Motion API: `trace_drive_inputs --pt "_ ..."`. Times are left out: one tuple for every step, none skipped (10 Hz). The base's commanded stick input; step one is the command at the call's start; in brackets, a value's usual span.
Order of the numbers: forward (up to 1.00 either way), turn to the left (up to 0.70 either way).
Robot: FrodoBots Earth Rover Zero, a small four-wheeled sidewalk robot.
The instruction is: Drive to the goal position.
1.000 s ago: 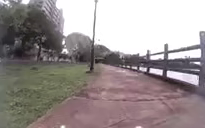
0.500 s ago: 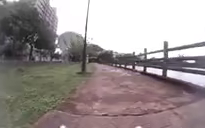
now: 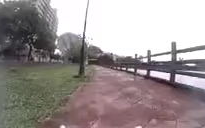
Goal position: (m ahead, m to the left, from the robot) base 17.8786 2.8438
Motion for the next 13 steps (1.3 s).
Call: trace_drive_inputs --pt "1.0 -0.3" --pt "1.0 -0.3" --pt "1.0 -0.3" --pt "1.0 -0.3" --pt "1.0 -0.3" --pt "1.0 -0.3" --pt "1.0 -0.08" --pt "1.0 0.1" --pt "1.0 0.1" --pt "1.0 0.1" --pt "1.0 0.1" --pt "1.0 0.1" --pt "1.0 0.1"
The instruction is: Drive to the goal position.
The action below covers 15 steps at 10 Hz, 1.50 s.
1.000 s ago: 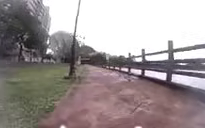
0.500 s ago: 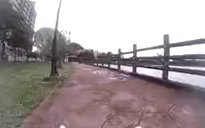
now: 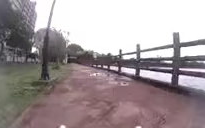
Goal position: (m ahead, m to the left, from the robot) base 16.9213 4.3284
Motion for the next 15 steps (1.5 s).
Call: trace_drive_inputs --pt "1.0 0.1" --pt "1.0 0.1" --pt "1.0 0.1" --pt "1.0 0.1" --pt "1.0 0.1" --pt "1.0 0.1" --pt "1.0 0.1" --pt "1.0 0.1" --pt "1.0 0.1" --pt "1.0 0.1" --pt "1.0 0.1" --pt "1.0 0.1" --pt "1.0 -0.12" --pt "1.0 0.0" --pt "1.0 0.1"
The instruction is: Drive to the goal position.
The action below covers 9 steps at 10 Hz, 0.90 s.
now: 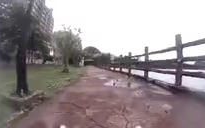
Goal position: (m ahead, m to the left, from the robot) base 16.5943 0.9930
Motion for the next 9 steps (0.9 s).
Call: trace_drive_inputs --pt "1.0 0.1" --pt "1.0 0.1" --pt "1.0 0.1" --pt "1.0 0.1" --pt "1.0 0.1" --pt "1.0 0.1" --pt "1.0 0.1" --pt "1.0 0.1" --pt "1.0 0.1"
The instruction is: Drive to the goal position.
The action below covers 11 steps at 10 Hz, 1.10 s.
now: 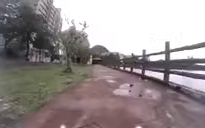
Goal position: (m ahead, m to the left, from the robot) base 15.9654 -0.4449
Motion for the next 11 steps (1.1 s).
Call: trace_drive_inputs --pt "1.0 0.1" --pt "1.0 0.1" --pt "1.0 0.1" --pt "1.0 0.1" --pt "1.0 0.1" --pt "1.0 0.1" --pt "1.0 -0.1" --pt "1.0 -0.3" --pt "1.0 -0.3" --pt "1.0 -0.3" --pt "1.0 -0.3"
